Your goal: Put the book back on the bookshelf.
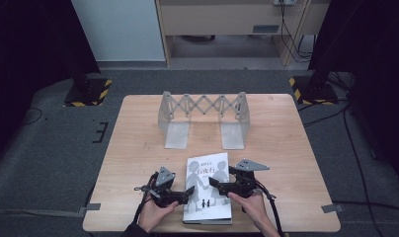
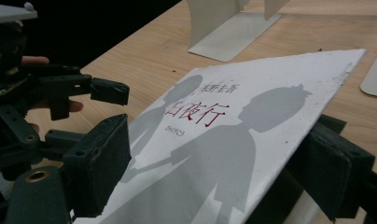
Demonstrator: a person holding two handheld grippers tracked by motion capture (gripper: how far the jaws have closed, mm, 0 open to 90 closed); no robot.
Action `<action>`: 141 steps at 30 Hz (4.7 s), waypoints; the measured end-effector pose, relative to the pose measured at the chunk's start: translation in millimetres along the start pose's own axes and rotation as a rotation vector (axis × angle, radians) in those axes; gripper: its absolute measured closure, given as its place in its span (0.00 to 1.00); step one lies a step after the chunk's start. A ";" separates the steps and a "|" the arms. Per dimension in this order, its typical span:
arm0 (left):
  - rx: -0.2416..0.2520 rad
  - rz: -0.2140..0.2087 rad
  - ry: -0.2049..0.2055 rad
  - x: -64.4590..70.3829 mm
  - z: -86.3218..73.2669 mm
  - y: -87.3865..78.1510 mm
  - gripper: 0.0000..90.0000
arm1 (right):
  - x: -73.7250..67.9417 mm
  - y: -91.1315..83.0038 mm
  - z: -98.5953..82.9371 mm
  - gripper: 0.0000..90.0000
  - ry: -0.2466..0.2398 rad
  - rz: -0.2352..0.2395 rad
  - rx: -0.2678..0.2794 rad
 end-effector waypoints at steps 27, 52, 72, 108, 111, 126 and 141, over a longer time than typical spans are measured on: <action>0.027 -0.012 0.000 -3.7 -3.4 3.7 0.03 | -3.3 19.0 -10.4 0.33 0.074 0.031 -0.060; 0.040 -0.071 -0.021 -2.9 -3.0 5.2 0.11 | -1.6 17.0 -10.3 0.42 0.109 0.019 -0.057; 0.034 -0.159 -0.070 1.7 0.2 4.5 0.17 | 1.8 1.2 -1.4 0.75 0.234 0.077 -0.034; 0.006 -0.429 -0.288 2.0 -7.9 19.1 0.00 | -5.8 -12.1 10.0 0.84 0.176 0.203 0.054; -0.006 -0.418 -0.302 1.2 -9.6 22.3 0.00 | -1.1 -9.4 7.7 0.82 0.197 0.194 0.035; 0.004 -0.369 -0.310 3.3 -12.6 28.7 0.01 | 5.8 1.0 -1.0 0.48 0.068 0.065 -0.066; -0.002 -0.328 -0.262 4.8 -12.5 29.6 0.07 | 22.4 -14.6 -16.0 0.24 -0.044 -0.075 -0.152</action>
Point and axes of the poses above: each handheld gripper's, and its own axes: y roughly forward along the jaws, z roughly out of its top, x roughly to its right, the point moved 4 cm from there along y, roughly forward along the jaws, and after that the axes turned 4 degrees about x, right-handed, at the moved point
